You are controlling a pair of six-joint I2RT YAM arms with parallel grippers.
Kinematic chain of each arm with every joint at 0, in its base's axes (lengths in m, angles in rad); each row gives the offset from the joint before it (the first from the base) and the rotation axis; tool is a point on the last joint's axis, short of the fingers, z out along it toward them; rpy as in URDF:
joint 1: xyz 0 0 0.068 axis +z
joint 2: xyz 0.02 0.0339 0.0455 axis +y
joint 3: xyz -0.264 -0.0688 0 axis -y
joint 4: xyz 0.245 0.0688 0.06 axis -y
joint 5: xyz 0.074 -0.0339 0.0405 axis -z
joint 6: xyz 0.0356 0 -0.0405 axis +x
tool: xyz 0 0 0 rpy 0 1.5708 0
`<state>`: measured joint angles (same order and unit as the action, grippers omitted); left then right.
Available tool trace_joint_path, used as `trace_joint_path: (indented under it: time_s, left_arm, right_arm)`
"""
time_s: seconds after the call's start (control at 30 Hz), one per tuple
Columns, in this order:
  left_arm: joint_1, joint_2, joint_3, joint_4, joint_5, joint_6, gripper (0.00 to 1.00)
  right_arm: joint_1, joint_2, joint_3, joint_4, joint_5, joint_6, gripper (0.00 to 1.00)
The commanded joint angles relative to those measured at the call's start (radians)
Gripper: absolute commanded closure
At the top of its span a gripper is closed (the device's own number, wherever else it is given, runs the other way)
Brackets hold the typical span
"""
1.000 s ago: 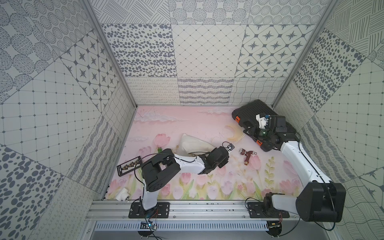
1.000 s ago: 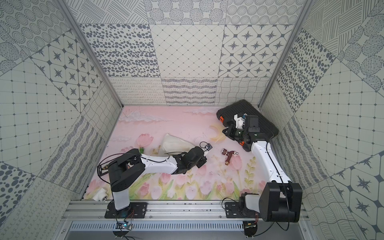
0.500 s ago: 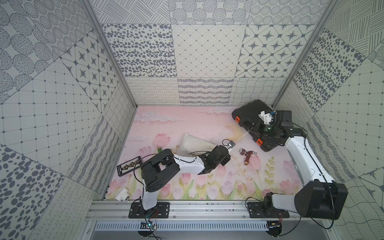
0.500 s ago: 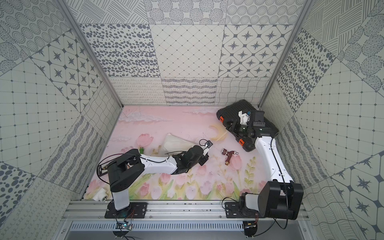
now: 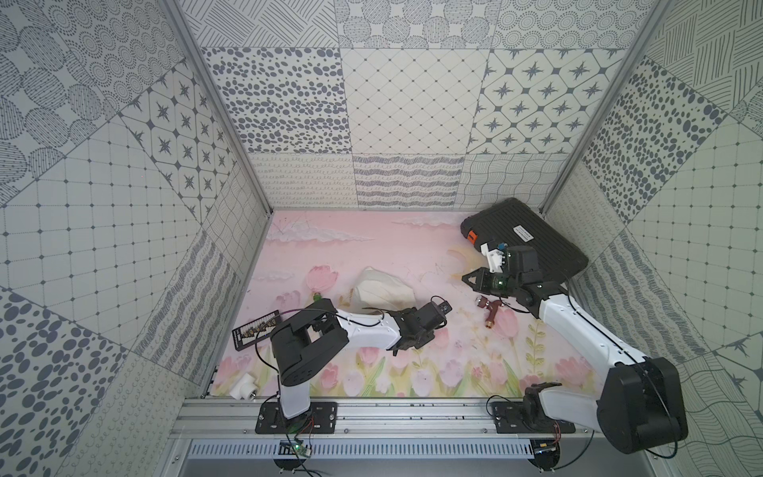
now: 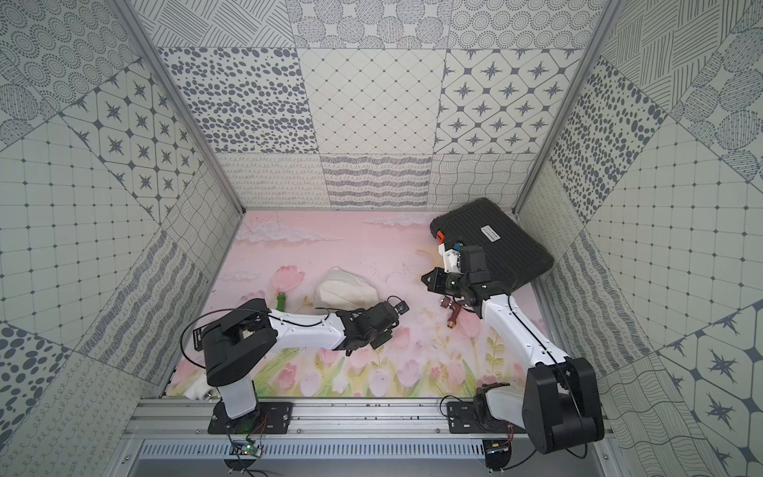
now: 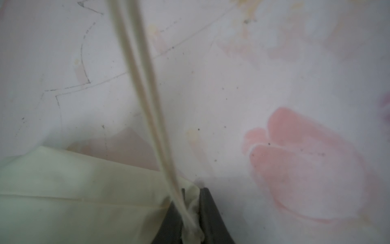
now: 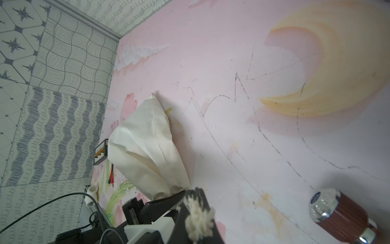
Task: Close the soil bag
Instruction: Place the soil bag at the center of the board.
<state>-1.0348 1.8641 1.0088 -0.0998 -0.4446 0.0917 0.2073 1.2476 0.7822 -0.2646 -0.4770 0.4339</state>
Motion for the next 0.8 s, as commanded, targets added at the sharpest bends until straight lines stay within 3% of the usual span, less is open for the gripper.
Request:
trace_joint_path:
  time_s: [0.0,0.17,0.27,0.4,0.53,0.63,0.77]
  left_arm:
    - [-0.021,0.074,0.009,-0.515,-0.003,0.005,0.8]
    - [-0.02,0.089,0.033,-0.497,-0.029,-0.011,0.73]
    - [-0.01,0.099,0.06,-0.497,-0.047,-0.024,0.67]
    - [0.0,0.093,0.094,-0.484,-0.053,-0.028,0.6]
    - [-0.001,0.02,0.099,-0.444,-0.036,0.0,0.44]
    - [-0.008,-0.09,0.081,-0.393,-0.004,0.035,0.29]
    - [-0.011,-0.296,0.038,-0.276,0.019,0.078,0.18]
  right_arm:
    - [0.005,-0.023,-0.033,0.181,0.088,-0.017,0.75]
    - [0.006,-0.106,-0.048,0.088,0.08,-0.028,0.46]
    - [0.005,-0.19,-0.042,0.0,0.1,-0.039,0.33]
    - [0.005,-0.293,-0.037,-0.113,0.154,-0.053,0.26]
    - [0.004,-0.324,-0.039,-0.144,0.247,-0.081,0.23]
    - [0.004,-0.302,-0.02,-0.142,0.329,-0.12,0.19]
    - [0.002,-0.273,0.022,-0.131,0.495,-0.2,0.12]
